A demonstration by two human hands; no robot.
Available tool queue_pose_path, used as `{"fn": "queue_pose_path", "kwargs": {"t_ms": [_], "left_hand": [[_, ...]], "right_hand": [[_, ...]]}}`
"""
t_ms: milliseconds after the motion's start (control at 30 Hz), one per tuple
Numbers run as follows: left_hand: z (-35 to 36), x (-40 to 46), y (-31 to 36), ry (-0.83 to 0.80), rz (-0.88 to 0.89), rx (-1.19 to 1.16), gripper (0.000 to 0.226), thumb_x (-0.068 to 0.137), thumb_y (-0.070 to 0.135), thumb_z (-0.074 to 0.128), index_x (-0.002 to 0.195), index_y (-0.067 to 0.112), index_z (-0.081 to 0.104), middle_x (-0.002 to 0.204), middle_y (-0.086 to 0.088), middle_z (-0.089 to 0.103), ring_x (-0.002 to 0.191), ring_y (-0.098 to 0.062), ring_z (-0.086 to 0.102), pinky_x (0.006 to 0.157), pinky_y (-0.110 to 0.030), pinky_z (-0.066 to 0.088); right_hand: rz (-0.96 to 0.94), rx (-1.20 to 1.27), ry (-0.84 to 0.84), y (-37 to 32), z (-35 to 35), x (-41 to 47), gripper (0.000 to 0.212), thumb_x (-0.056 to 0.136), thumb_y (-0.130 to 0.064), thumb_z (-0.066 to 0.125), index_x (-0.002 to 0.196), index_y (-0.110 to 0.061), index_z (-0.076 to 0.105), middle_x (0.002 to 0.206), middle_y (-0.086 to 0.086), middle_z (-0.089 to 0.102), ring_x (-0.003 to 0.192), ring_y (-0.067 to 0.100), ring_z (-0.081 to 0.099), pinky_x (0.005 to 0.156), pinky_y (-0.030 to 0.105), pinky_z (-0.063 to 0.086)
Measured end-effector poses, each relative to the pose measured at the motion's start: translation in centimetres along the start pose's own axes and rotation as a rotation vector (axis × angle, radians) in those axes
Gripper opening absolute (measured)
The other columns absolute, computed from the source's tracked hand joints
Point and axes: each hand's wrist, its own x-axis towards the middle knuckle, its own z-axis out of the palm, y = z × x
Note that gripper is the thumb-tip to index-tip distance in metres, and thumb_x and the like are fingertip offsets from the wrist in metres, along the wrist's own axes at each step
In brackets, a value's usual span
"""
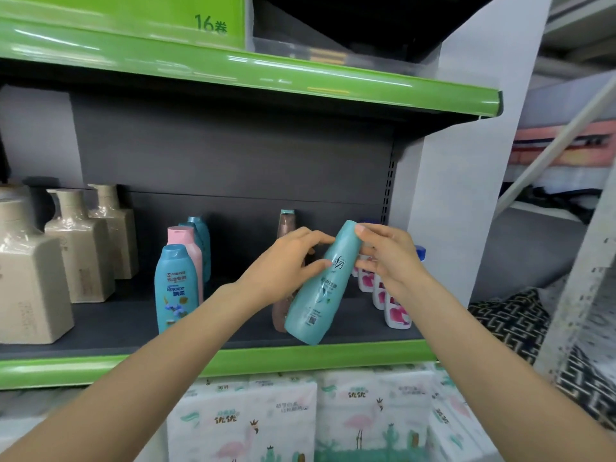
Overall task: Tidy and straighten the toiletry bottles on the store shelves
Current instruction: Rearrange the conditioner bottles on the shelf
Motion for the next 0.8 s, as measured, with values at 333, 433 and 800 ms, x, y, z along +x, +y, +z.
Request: {"fn": "queue_pose_path", "kwargs": {"t_ms": [333, 433, 800], "left_hand": [[-1.3, -3.9, -0.8, -0.069, -0.141, -0.189, 0.053, 0.078, 0.03, 0.073, 0.126, 0.032, 0.051, 0.104, 0.015, 0.062, 0.09, 0.003, 0.056, 0.078, -0.002, 0.038], [-2.2, -4.8, -1.1, -0.087, -0.16, -0.212, 0.046, 0.078, 0.029, 0.074, 0.12, 0.031, 0.055, 0.095, 0.021, 0.061, 0.085, 0.006, 0.058, 0.072, -0.004, 0.042], [-2.8, -5.8, -1.6, 0.137, -0.069, -0.029, 0.049, 0.076, 0.026, 0.075, 0.122, 0.03, 0.059, 0.099, 0.006, 0.059, 0.092, -0.005, 0.054, 0.084, -0.017, 0.043]], "right_hand": [[0.103, 0.376, 0.145, 0.6, 0.1, -1.1, 0.019, 0.09, -0.008, 0.061, 0.106, 0.002, 0.058, 0.09, 0.011, 0.065, 0.083, 0.022, 0.068, 0.066, 0.034, 0.059], [0.102, 0.443, 0.145, 0.7, 0.0, -1.3, 0.016, 0.09, -0.007, 0.06, 0.103, 0.001, 0.059, 0.089, 0.011, 0.066, 0.081, 0.021, 0.069, 0.064, 0.034, 0.059], [0.153, 0.211, 0.06, 1.2, 0.5, -2.0, 0.023, 0.091, -0.022, 0.061, 0.106, -0.005, 0.06, 0.107, 0.015, 0.064, 0.092, 0.023, 0.067, 0.074, 0.037, 0.059]]}}
